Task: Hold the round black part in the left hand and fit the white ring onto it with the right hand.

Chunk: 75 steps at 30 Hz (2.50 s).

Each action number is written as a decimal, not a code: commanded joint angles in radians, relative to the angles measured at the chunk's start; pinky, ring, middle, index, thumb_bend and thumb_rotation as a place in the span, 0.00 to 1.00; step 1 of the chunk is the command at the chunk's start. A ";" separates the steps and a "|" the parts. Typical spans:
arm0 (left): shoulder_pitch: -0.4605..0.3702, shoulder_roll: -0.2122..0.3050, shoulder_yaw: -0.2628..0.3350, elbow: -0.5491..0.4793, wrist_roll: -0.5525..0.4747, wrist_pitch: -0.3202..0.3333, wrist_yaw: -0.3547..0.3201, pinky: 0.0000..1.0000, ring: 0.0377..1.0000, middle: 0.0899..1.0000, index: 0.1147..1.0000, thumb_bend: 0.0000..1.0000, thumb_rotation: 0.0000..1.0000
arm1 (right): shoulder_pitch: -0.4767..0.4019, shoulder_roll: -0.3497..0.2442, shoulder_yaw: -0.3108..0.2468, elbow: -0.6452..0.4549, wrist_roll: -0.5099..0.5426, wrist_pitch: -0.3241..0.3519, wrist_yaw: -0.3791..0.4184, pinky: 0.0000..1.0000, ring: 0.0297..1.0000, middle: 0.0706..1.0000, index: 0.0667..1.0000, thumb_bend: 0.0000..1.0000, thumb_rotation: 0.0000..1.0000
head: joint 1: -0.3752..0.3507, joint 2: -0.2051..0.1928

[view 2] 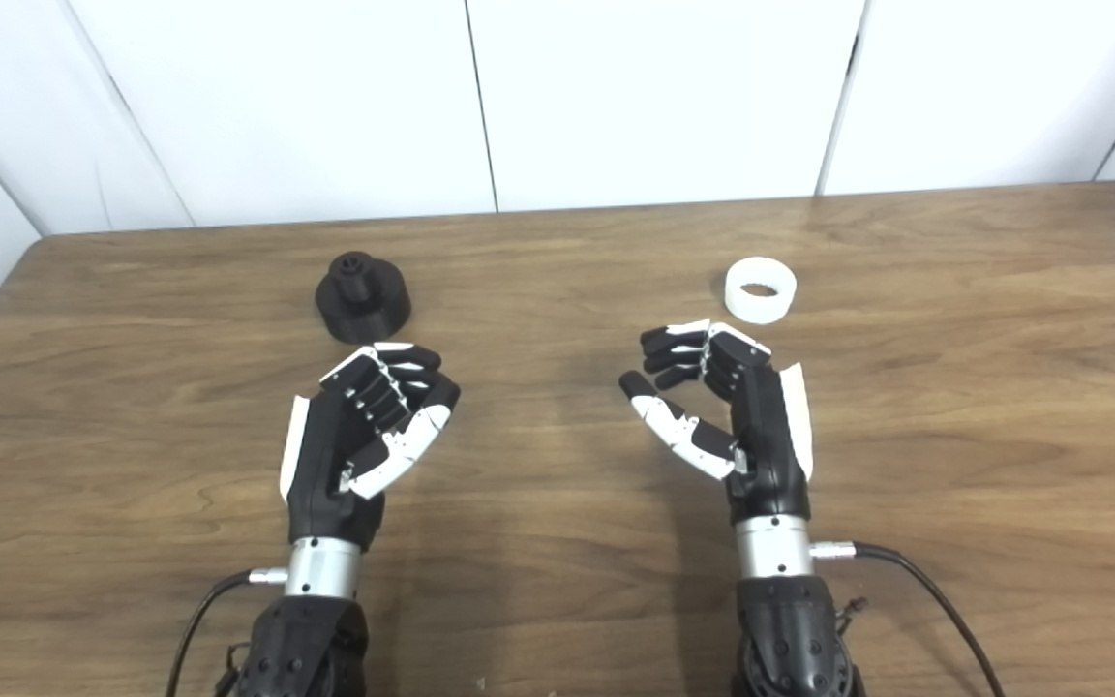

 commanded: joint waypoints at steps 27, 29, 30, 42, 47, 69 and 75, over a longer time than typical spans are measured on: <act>-0.010 -0.009 -0.042 -0.018 0.057 -0.006 0.002 0.37 0.41 0.43 0.42 0.51 0.00 | -0.003 -0.030 -0.002 -0.027 0.019 -0.013 0.022 0.42 0.50 0.59 0.46 0.50 0.14 | 0.199 -0.030; -0.011 -0.020 -0.049 -0.005 0.065 -0.008 0.012 0.39 0.42 0.44 0.42 0.51 0.00 | -0.001 -0.048 -0.012 -0.015 0.009 -0.027 0.022 0.43 0.51 0.60 0.46 0.50 0.15 | 0.224 -0.036; -0.013 -0.026 -0.052 0.001 0.073 -0.008 0.018 0.39 0.42 0.44 0.42 0.51 0.00 | 0.000 -0.053 -0.017 -0.009 0.013 -0.033 0.023 0.43 0.51 0.60 0.46 0.50 0.15 | 0.237 -0.039; -0.017 -0.030 -0.051 0.014 0.086 -0.025 0.026 0.36 0.41 0.44 0.41 0.51 0.00 | 0.002 -0.061 -0.034 0.011 0.041 -0.042 0.034 0.43 0.50 0.60 0.46 0.50 0.16 | 0.243 -0.041; -0.023 -0.021 -0.046 0.007 0.090 -0.016 0.024 0.37 0.41 0.44 0.42 0.51 0.00 | -0.001 -0.064 -0.035 0.015 0.042 -0.046 0.038 0.43 0.50 0.60 0.46 0.51 0.16 | 0.243 -0.042; -0.138 0.205 0.013 -0.194 0.318 0.256 -0.068 0.46 0.57 0.61 0.43 0.50 0.07 | -0.012 -0.066 -0.038 0.016 0.040 -0.041 0.040 0.43 0.50 0.60 0.46 0.50 0.15 | 0.241 -0.044; -0.172 0.237 0.015 -0.210 0.438 0.307 -0.067 0.50 0.61 0.64 0.43 0.50 0.08 | -0.018 -0.072 -0.044 0.018 0.030 -0.044 0.037 0.43 0.50 0.60 0.46 0.50 0.15 | 0.244 -0.043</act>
